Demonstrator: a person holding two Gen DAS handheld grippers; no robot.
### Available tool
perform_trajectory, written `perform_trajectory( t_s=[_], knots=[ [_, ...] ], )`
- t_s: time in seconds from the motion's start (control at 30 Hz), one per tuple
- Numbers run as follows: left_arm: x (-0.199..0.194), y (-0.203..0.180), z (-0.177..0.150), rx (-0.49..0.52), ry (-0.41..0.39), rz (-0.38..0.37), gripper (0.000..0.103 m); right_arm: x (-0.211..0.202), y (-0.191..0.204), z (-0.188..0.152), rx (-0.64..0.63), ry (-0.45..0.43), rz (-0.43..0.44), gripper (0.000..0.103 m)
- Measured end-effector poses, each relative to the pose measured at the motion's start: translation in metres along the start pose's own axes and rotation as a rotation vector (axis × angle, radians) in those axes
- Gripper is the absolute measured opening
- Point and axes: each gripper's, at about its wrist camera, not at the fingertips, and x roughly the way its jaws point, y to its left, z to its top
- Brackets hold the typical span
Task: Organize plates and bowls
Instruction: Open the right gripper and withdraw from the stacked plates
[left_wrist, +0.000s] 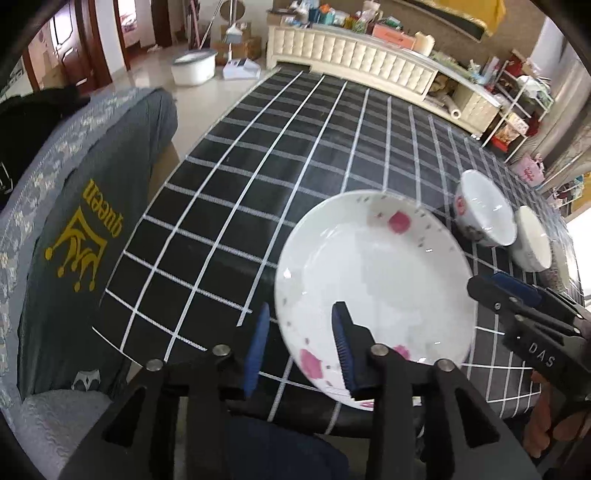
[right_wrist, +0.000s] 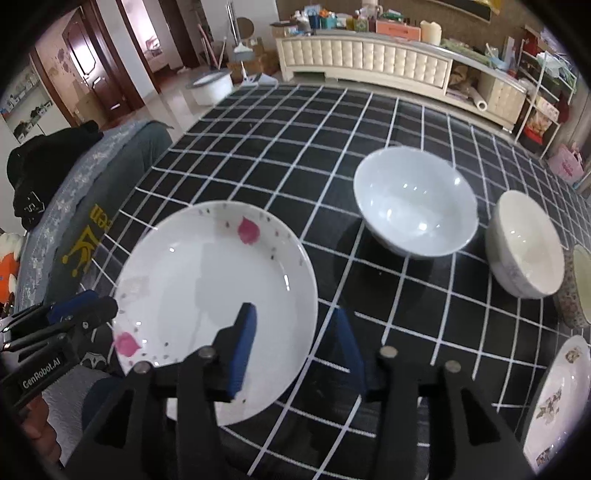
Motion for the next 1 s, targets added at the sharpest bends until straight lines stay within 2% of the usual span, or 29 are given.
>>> perform_trajectory(
  t_s=[0.1, 0.23, 0.33, 0.53, 0.77, 1.0],
  knots=[
    [-0.018, -0.011, 0.000, 0.023, -0.040, -0.013, 0.040, -0.019, 0.003, 0.000, -0.005, -0.036, 0.007, 0.055],
    [-0.040, -0.023, 0.001, 0.045, -0.087, -0.030, 0.042, -0.042, 0.005, -0.001, -0.018, -0.083, -0.003, 0.059],
    [-0.058, -0.034, -0.001, 0.063, -0.121, -0.041, 0.053, -0.061, 0.005, -0.004, -0.019, -0.117, -0.002, 0.060],
    [-0.087, -0.057, -0.009, 0.109, -0.184, -0.055, 0.059, -0.098, 0.003, -0.012, -0.026, -0.187, -0.005, 0.063],
    [-0.111, -0.083, -0.017, 0.158, -0.235, -0.068, 0.060, -0.139, -0.013, -0.026, -0.007, -0.269, -0.032, 0.074],
    [-0.130, -0.120, -0.020, 0.200, -0.283, -0.101, 0.063, -0.171, -0.046, -0.039, 0.025, -0.317, -0.072, 0.075]
  ],
)
